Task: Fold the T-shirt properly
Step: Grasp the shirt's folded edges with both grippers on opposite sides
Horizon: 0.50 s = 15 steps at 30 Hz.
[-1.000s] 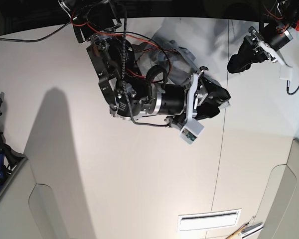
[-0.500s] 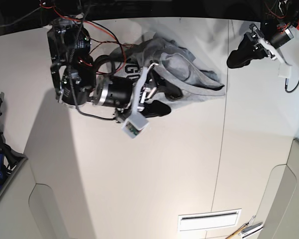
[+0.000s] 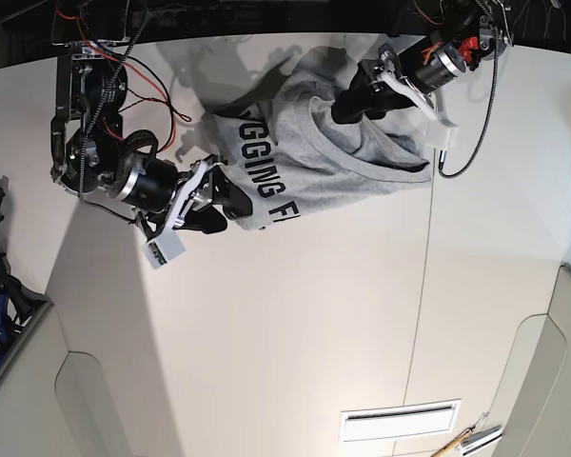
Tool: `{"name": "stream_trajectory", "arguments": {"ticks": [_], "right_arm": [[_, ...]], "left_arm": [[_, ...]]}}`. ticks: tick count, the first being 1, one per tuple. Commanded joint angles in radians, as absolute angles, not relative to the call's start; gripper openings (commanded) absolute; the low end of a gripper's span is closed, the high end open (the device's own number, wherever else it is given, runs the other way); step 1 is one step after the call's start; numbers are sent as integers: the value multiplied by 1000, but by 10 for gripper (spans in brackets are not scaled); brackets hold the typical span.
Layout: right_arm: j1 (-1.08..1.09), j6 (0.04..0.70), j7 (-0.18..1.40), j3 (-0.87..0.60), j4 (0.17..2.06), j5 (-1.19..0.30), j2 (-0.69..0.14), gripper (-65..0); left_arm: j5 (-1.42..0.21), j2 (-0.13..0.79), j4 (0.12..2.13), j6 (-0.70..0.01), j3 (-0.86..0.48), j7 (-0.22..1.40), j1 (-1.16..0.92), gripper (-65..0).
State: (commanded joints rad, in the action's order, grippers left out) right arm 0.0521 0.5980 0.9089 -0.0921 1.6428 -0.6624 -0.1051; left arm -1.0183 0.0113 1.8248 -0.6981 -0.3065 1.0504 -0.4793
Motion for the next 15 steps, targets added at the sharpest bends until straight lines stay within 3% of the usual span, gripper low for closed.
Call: {"name": "stream_trajectory", "arguments": {"ticks": [7, 13, 15], "right_arm": [[52, 598, 897, -92, 1643, -664, -105, -346], [52, 598, 897, -92, 1643, -661, -105, -346], [52, 598, 897, -92, 1643, -661, -105, -346]], "left_arm": [[-1137, 20, 1832, -698, -294, 1151, -480, -251], [-1170, 31, 1913, -698, -358, 1217, -483, -251], [-1170, 31, 1948, -698, -389, 1217, -488, -289]]}}
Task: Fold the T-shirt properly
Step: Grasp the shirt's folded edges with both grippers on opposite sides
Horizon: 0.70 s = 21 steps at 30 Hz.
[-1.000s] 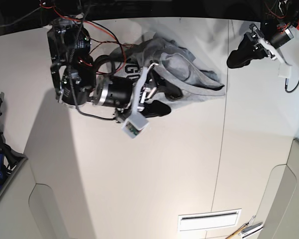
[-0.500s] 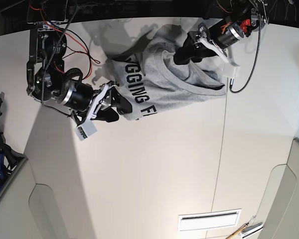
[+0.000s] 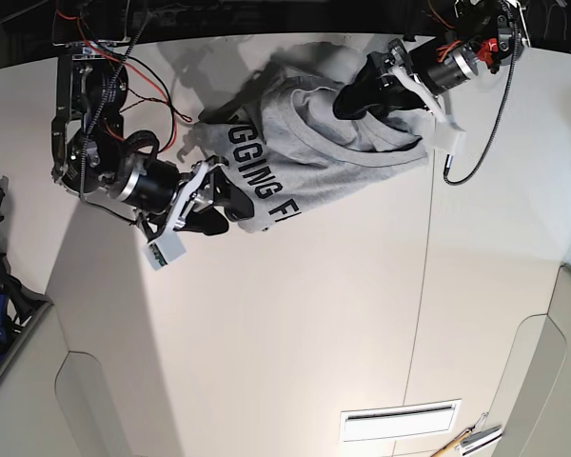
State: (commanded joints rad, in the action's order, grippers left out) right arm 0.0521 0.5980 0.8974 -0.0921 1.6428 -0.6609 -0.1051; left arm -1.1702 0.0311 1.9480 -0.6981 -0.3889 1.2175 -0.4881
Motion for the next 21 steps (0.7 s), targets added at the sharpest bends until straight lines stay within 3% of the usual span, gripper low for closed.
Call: {"name": "stream_trajectory", "arguments": {"ticks": [2, 4, 9, 13, 21], "right_arm": [[52, 598, 897, -92, 1643, -661, -105, -346], [52, 598, 897, -92, 1643, -662, -105, -346], [52, 598, 897, -92, 1643, -661, -105, -346], [52, 598, 898, -92, 1642, -661, -105, -346], [52, 598, 897, -92, 1643, -662, -105, -346]], "left_arm": [[-1170, 34, 1967, -698, -395, 1220, -494, -371], [-1163, 36, 1967, -698, -382, 1220, -505, -395], [-1079, 36, 1967, -698, -322, 1207, -511, -390], [-1009, 36, 1964, -698, -301, 1156, -522, -288], [-994, 36, 1964, -698, -263, 1149, -557, -291]]}}
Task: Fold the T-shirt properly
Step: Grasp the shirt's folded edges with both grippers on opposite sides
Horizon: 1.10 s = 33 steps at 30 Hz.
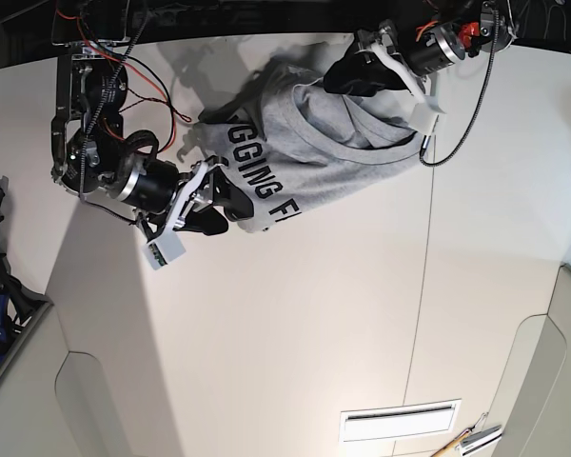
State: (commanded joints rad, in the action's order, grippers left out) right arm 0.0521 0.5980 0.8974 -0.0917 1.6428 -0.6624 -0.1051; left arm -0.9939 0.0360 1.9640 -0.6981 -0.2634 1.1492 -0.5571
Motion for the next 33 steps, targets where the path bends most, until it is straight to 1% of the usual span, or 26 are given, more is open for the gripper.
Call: {"name": "stream_trajectory", "arguments": {"ticks": [1, 4, 6, 9, 14, 19, 21, 22, 25, 26, 27, 33], "right_arm": [[52, 598, 897, -92, 1642, -662, -105, -346], [52, 598, 898, -92, 1642, -661, -105, -346], [52, 598, 901, -92, 1642, -661, -105, -346], [52, 598, 901, -92, 1642, -661, -105, -346], [52, 598, 900, -92, 1642, -642, -105, -346], [52, 598, 897, -91, 1642, -644, -105, -346], [52, 598, 898, -91, 1642, -644, -105, -346], [52, 598, 898, -91, 1642, -645, -105, -346], [51, 598, 900, -91, 1633, -653, -105, -346], [51, 598, 902, -91, 1626, -660, -105, -346], [49, 598, 901, -91, 1620, -666, -105, -346], [6, 598, 894, -91, 1617, -686, -105, -346]], "left_arm": [[-972, 36, 1964, -698, -253, 1139, -557, -311], [-914, 36, 1964, -698, -229, 1090, -557, -446], [-899, 36, 1964, -698, -221, 1065, -557, -522], [-903, 36, 1964, -698, -221, 1078, -557, -650], [-936, 36, 2002, -698, -240, 1116, -558, -650], [-1036, 36, 2117, -698, -269, 1224, -557, -650], [-1050, 36, 2122, -698, -269, 1232, -558, -650], [-1050, 36, 2122, -698, -269, 1232, -558, -637], [-1050, 36, 2122, -698, -269, 1232, -558, -418], [-1050, 36, 2121, -698, -269, 1231, -560, -373], [-1052, 36, 2121, -698, -269, 1231, -563, -357], [-1058, 36, 2121, -698, -268, 1231, -611, -357]]}}
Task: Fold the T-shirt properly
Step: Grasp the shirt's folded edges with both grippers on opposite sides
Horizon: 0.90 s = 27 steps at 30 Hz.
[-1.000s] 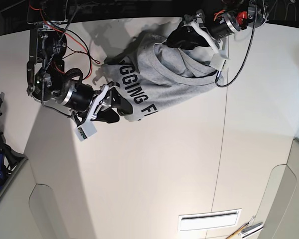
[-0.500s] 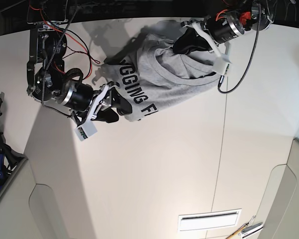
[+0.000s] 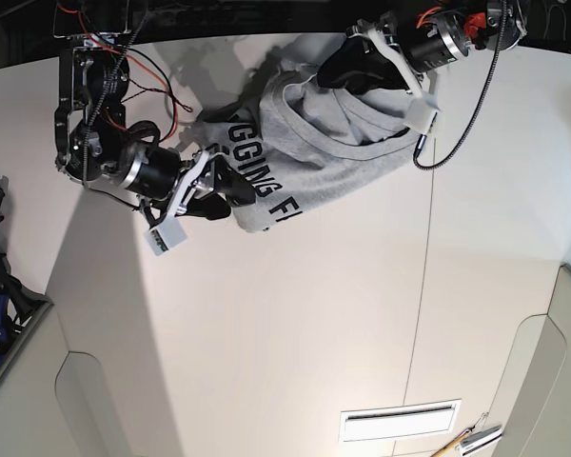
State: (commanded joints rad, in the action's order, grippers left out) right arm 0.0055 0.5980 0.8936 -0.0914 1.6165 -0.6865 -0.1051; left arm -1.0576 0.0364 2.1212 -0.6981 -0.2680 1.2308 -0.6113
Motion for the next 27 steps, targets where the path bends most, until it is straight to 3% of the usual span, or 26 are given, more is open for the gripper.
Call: {"name": "stream_trajectory", "arguments": {"ticks": [6, 10, 12, 13, 27], "right_arm": [[-12, 598, 894, -91, 1617, -700, -105, -346], [-12, 598, 894, -91, 1617, -700, -105, -346], [-12, 598, 894, -91, 1617, -700, -105, -346], [-12, 598, 893, -91, 1617, -700, -105, -346], [-12, 598, 893, -91, 1617, -696, -105, -346]], "left_arm": [[-998, 36, 2103, -698, -268, 1178, -618, -388], [-935, 36, 2049, -698, -268, 1106, -617, -514], [-918, 36, 2040, -698, -268, 1106, -617, -636], [-918, 36, 2041, -698, -268, 1108, -617, -650], [-931, 36, 2150, -698, -345, 1239, -619, -650]]}}
